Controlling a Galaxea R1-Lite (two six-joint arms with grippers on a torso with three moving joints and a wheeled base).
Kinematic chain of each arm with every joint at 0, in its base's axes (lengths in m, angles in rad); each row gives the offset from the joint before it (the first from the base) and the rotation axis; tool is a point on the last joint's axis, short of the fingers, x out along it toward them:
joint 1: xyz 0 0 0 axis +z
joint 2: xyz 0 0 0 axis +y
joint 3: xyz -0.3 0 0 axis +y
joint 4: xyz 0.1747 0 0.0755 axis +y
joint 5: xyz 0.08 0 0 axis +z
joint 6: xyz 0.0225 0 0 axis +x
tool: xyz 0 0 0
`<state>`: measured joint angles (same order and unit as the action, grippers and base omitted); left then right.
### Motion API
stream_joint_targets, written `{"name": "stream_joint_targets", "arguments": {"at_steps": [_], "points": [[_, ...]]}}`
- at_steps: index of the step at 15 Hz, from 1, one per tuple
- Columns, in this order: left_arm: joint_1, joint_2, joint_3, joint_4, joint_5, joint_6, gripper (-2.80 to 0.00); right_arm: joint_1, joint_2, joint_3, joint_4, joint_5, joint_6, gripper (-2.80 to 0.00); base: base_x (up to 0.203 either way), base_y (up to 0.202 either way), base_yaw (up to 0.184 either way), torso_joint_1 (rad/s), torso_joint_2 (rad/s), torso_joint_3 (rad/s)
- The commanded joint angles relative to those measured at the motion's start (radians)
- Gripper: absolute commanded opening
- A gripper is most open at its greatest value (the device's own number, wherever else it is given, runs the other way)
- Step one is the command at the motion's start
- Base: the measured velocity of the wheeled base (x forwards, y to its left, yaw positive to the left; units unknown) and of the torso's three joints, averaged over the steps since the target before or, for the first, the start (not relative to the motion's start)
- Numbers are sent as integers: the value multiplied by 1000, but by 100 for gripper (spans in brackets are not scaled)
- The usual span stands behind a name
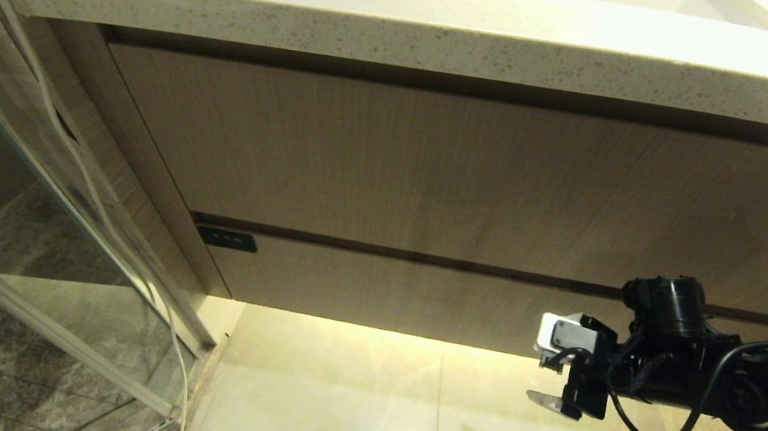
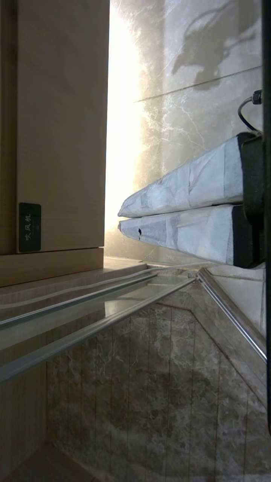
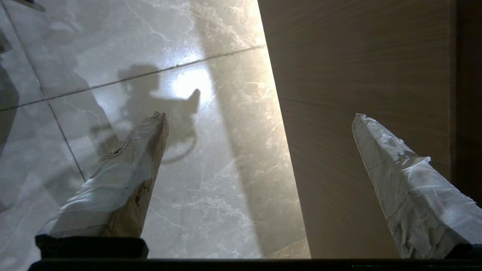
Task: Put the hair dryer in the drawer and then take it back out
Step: Pull open the drawer
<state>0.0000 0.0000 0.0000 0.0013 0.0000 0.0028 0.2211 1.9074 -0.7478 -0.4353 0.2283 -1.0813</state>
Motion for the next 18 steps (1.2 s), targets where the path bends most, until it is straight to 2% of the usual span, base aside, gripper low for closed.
{"name": "stream_joint_targets", "arguments": {"at_steps": [1, 6, 18], "points": [[0, 0, 0, 0, 0, 0, -280, 14, -34, 21, -10, 11, 5, 0, 0, 0, 0, 0, 0, 0], [0, 0, 0, 0, 0, 0, -280, 41, 0, 7, -129, 40, 68, 0, 0, 0, 0, 0, 0, 0], [0, 0, 0, 0, 0, 0, -280, 92, 163, -20, -412, 46, 77, 0, 0, 0, 0, 0, 0, 0]]}}
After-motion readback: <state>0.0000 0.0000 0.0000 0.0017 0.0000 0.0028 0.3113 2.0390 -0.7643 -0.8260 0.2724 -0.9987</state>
